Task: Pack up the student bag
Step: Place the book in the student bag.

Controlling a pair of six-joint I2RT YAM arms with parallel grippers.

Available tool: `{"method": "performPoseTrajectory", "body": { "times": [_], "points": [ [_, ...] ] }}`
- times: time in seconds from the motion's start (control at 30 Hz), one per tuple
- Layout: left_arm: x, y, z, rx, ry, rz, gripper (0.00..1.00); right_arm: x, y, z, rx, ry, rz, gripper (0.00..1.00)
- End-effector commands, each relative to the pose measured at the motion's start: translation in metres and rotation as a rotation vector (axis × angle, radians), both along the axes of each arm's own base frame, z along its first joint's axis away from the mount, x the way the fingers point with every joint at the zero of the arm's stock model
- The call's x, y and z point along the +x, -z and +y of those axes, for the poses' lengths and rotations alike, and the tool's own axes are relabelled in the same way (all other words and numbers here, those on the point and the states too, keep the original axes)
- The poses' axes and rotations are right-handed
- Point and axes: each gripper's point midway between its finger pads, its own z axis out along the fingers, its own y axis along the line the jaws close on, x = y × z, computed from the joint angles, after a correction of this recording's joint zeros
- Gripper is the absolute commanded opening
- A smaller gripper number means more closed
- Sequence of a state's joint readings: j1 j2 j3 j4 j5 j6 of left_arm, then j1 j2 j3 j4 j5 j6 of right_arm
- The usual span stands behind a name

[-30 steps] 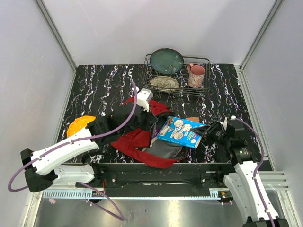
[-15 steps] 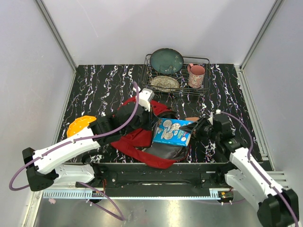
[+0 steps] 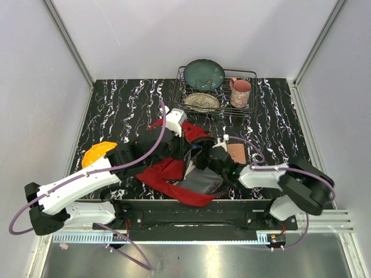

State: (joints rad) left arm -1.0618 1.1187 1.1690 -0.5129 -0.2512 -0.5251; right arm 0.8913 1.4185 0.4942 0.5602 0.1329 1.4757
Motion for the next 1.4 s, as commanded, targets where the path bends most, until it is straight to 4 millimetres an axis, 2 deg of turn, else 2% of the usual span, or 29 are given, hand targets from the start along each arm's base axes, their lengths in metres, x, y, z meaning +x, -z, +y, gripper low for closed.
{"method": "performPoseTrajectory", "body": {
  "times": [0.0,0.03,0.07,0.1,0.13,0.17,0.23,0.27,0.33,0.4,0.53,0.57,0.63,0.8,0.87,0.9,0.93,0.97,1.0,1.03,1.07,1.1,1.13,1.17,1.2,1.23,1.27,1.3,1.37],
  "points": [
    [-0.003,-0.037,0.006,-0.112,-0.016,-0.054,0.00,0.053,-0.034,0.011,0.104,0.226,-0.164,0.00],
    [-0.004,-0.039,0.009,-0.117,-0.015,-0.055,0.00,0.059,-0.038,0.021,0.101,0.216,-0.163,0.00],
    [-0.005,-0.038,0.010,-0.117,-0.016,-0.055,0.00,0.057,-0.020,0.031,0.061,0.177,-0.129,0.02],
    [-0.005,-0.035,0.011,-0.115,-0.020,-0.054,0.00,0.058,-0.014,0.037,0.045,0.156,-0.122,0.06],
    [-0.005,-0.037,0.013,-0.118,-0.024,-0.058,0.00,0.055,-0.012,0.044,0.047,0.142,-0.122,0.15],
    [-0.005,-0.035,0.013,-0.112,-0.023,-0.056,0.00,0.057,0.007,0.042,0.018,0.162,-0.099,0.17],
    [-0.005,-0.037,0.016,-0.119,-0.032,-0.060,0.00,0.056,0.017,0.043,0.016,0.160,-0.098,0.27],
    [-0.005,-0.038,0.016,-0.122,-0.032,-0.062,0.00,0.056,0.027,0.043,-0.003,0.152,-0.089,0.29],
    [-0.005,-0.035,0.018,-0.116,-0.039,-0.062,0.00,0.050,0.034,0.043,-0.026,0.125,-0.073,0.30],
    [-0.004,-0.032,0.019,-0.111,-0.044,-0.062,0.01,0.045,0.034,0.044,-0.046,0.092,-0.082,0.40],
    [-0.002,-0.029,0.020,-0.101,-0.054,-0.061,0.12,0.026,0.036,0.024,-0.133,0.057,-0.099,0.64],
    [-0.002,-0.028,0.021,-0.098,-0.056,-0.060,0.12,0.022,0.035,0.020,-0.147,0.049,-0.110,0.66],
    [-0.002,-0.026,0.021,-0.096,-0.059,-0.059,0.13,0.011,0.037,0.006,-0.191,0.033,-0.098,0.80],
    [0.000,-0.021,0.018,-0.089,-0.064,-0.052,0.13,-0.011,0.027,-0.019,-0.229,0.001,-0.125,0.84],
    [0.000,-0.022,0.016,-0.089,-0.058,-0.050,0.15,-0.022,0.025,-0.038,-0.276,0.001,-0.110,0.84],
    [0.000,-0.020,0.016,-0.087,-0.055,-0.048,0.16,-0.029,0.034,-0.051,-0.329,0.001,-0.085,0.84],
    [0.000,-0.020,0.016,-0.087,-0.055,-0.048,0.18,-0.033,0.022,-0.064,-0.313,0.028,-0.108,0.83],
    [0.000,-0.017,0.016,-0.080,-0.055,-0.043,0.26,-0.037,0.020,-0.074,-0.324,0.045,-0.106,0.83],
    [0.000,-0.014,0.015,-0.077,-0.055,-0.037,0.29,-0.041,0.018,-0.084,-0.336,0.060,-0.106,0.82],
    [0.000,-0.012,0.016,-0.072,-0.057,-0.034,0.31,-0.047,0.014,-0.107,-0.361,0.099,-0.110,0.82],
    [-0.001,-0.005,0.017,-0.059,-0.055,-0.024,0.55,-0.050,0.010,-0.119,-0.373,0.122,-0.113,0.81],
    [-0.002,-0.001,0.018,-0.053,-0.058,-0.013,0.65,-0.059,0.022,-0.141,-0.453,0.136,-0.077,0.82],
    [-0.002,0.004,0.018,-0.046,-0.063,-0.004,0.76,-0.057,0.000,-0.157,-0.411,0.206,-0.118,0.82],
    [-0.003,0.014,0.021,-0.020,-0.070,0.014,0.80,-0.060,-0.003,-0.170,-0.420,0.234,-0.119,0.81],
    [-0.003,0.019,0.023,-0.015,-0.083,0.030,0.87,-0.070,0.008,-0.191,-0.497,0.248,-0.088,0.81],
    [-0.003,0.023,0.025,-0.006,-0.097,0.041,0.88,-0.070,-0.012,-0.207,-0.447,0.314,-0.121,0.81],
    [-0.005,0.033,0.030,0.018,-0.107,0.058,0.89,-0.074,-0.014,-0.217,-0.450,0.332,-0.118,0.81],
    [-0.004,0.036,0.035,0.012,-0.143,0.068,0.95,-0.080,-0.011,-0.228,-0.480,0.336,-0.106,0.81],
    [-0.006,0.055,0.049,0.053,-0.190,0.101,0.99,-0.084,-0.027,-0.229,-0.452,0.303,-0.163,0.81]
  ]
}}
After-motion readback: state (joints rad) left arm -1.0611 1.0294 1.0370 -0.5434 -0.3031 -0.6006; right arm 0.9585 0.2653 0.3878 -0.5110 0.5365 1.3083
